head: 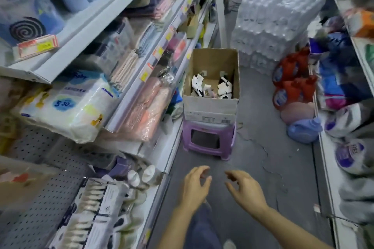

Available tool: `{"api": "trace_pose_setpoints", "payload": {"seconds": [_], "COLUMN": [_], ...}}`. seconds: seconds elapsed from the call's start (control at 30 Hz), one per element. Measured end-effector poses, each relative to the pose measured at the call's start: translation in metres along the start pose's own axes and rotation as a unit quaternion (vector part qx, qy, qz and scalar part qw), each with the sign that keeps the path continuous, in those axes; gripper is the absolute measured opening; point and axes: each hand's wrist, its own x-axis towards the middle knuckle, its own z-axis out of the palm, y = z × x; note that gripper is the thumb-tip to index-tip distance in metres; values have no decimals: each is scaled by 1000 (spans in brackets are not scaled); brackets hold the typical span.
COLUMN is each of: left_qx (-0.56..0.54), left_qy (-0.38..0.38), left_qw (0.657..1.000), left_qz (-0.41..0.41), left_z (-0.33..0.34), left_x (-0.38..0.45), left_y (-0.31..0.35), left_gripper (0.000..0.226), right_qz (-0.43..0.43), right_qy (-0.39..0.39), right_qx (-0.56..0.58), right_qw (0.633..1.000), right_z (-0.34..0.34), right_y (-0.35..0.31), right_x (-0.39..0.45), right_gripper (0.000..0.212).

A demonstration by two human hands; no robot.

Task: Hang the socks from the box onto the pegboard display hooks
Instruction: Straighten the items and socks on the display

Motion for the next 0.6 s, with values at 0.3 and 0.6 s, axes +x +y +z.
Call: {"api": "trace_pose_setpoints", "payload": {"seconds": [0.3, 0.6], "left_qx": [-3, 28], "left_qy": [32, 67], "left_qw": [999, 995], "left_qz": [41, 67], "left_z": [-52, -89], "left_x": [157, 325], "left_y": [27, 56], "left_gripper": [24, 23], "right_qz": [23, 27], "right_qy": [63, 133], "right_qx": [-13, 14], "right_qw": [998, 991], "right_z": [-27, -66], "right_y": [-22, -32], "right_x": [151, 281], "right_gripper": [23, 22]}}
